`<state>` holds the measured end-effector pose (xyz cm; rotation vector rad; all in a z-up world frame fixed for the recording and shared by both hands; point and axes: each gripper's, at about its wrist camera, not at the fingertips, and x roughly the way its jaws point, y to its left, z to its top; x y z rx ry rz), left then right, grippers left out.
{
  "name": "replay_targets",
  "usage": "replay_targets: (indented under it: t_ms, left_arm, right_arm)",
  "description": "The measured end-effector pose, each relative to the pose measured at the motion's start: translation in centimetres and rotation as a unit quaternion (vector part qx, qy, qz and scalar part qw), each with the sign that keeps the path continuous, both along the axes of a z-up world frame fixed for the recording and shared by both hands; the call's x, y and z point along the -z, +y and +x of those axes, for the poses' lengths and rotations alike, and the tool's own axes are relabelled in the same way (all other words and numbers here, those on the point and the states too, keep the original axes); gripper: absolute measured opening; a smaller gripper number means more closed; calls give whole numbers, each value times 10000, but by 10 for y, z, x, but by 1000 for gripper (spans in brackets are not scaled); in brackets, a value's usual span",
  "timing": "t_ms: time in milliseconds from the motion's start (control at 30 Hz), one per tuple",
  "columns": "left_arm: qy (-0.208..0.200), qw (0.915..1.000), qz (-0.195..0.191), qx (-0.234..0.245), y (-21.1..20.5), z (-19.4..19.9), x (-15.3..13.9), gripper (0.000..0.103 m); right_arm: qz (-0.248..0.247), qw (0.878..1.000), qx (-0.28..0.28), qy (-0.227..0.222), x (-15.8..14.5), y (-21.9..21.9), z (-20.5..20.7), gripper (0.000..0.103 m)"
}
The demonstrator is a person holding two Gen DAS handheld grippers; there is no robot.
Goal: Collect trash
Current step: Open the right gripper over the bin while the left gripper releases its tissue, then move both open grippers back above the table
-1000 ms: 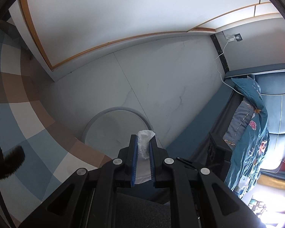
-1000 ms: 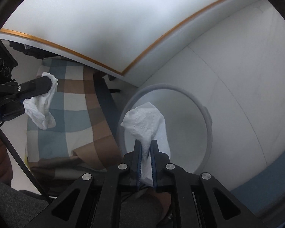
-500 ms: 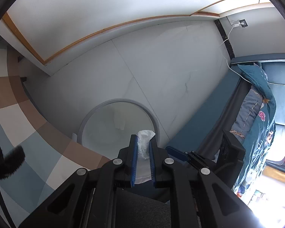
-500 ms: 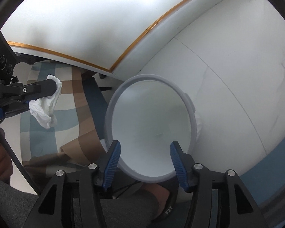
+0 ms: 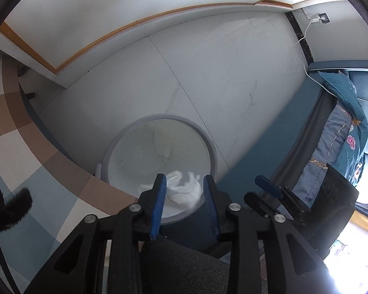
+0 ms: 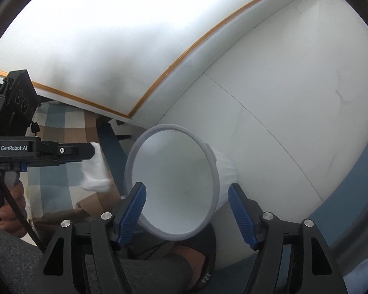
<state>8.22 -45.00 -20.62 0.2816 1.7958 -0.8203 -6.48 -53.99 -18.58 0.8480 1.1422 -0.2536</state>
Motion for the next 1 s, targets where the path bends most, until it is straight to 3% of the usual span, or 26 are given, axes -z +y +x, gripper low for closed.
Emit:
replay_targets:
  t_ms: [267, 567, 633, 800, 1000]
  left_arm:
    - [-184, 9996, -85, -188, 11, 3, -13, 49]
    - [-1375, 9898, -259, -283, 31, -1, -63, 54]
    - [-1706, 9843, -261, -356, 39, -3, -78, 60]
    - [-2378, 9680, -400, -689, 64, -5, -114, 64]
    - [-3078, 9410, -533, -1298, 114, -12, -155, 76]
  right_arm:
    - [-83, 9998, 148, -52, -8, -8, -12, 71]
    - [-228, 9994, 179, -191, -30, -3, -11, 77]
    - [-312, 9989, 169, -293, -41, -1, -10, 79]
    - [-666, 9958, 151, -617, -80, 7, -6, 85]
    - [-1201, 9857, -9, -1183, -143, 23, 2, 88]
